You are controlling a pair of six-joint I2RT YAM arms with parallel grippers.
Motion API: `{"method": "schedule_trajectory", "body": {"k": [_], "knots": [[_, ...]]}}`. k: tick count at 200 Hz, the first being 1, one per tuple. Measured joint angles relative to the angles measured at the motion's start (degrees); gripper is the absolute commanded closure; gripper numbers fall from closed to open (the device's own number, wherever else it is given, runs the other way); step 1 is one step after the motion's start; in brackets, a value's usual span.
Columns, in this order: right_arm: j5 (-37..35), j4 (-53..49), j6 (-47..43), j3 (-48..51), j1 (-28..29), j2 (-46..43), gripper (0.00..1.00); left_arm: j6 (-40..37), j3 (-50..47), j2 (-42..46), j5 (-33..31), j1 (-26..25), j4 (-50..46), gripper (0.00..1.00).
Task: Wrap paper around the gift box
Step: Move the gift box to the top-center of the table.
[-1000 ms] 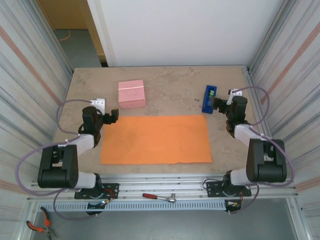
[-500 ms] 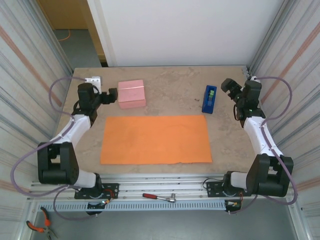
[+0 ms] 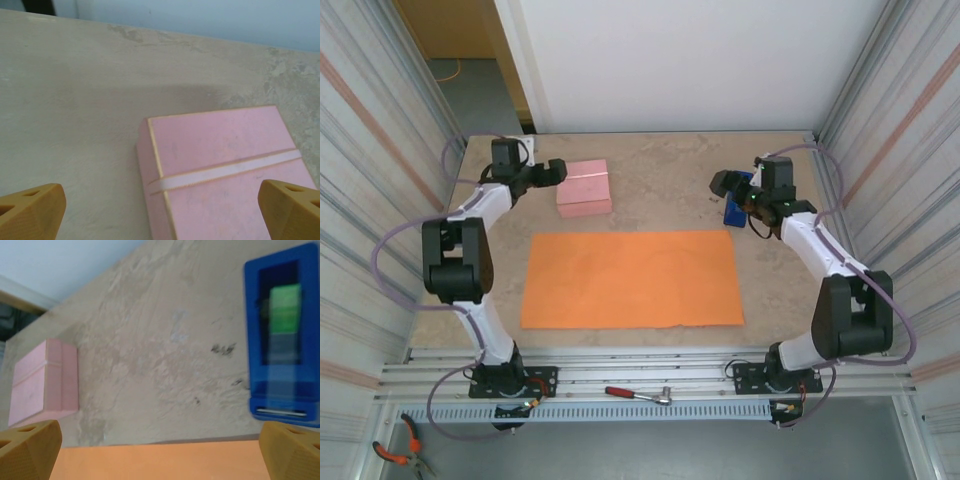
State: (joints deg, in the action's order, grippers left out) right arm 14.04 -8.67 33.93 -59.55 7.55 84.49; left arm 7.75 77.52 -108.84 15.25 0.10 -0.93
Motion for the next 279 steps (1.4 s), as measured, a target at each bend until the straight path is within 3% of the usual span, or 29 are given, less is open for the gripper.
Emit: {"method": "schedule_trajectory", "body": {"k": [59,152,207,243,279], "knots": [[4.07,-0.63,0.26,-5.35,2.82,7.63,0.07,2.1,4.72,-7.85,5.75,-1.84,-2.21,0.01],[7.19,-0.52,0.42,-15.61,7.43,19.96,0.11,1.6,10.45,-10.47,9.2,-11.15,-4.66,0.01],[8.28,-0.61,1.86,-24.79,11.98,29.4,0.11,6.73,2.47,-6.43,8.39,-7.69,-1.95,0.01],[8.87,-0.44,3.65,-29.73,14.56,34.77,0.12,9.25,1.29,-6.34,11.8,-6.12,-0.76,0.09],[10.12,-0.46,5.97,-33.73,16.35,39.08,0.16,10.54,1.29,-6.47,15.85,-6.99,0.85,0.11]]}}
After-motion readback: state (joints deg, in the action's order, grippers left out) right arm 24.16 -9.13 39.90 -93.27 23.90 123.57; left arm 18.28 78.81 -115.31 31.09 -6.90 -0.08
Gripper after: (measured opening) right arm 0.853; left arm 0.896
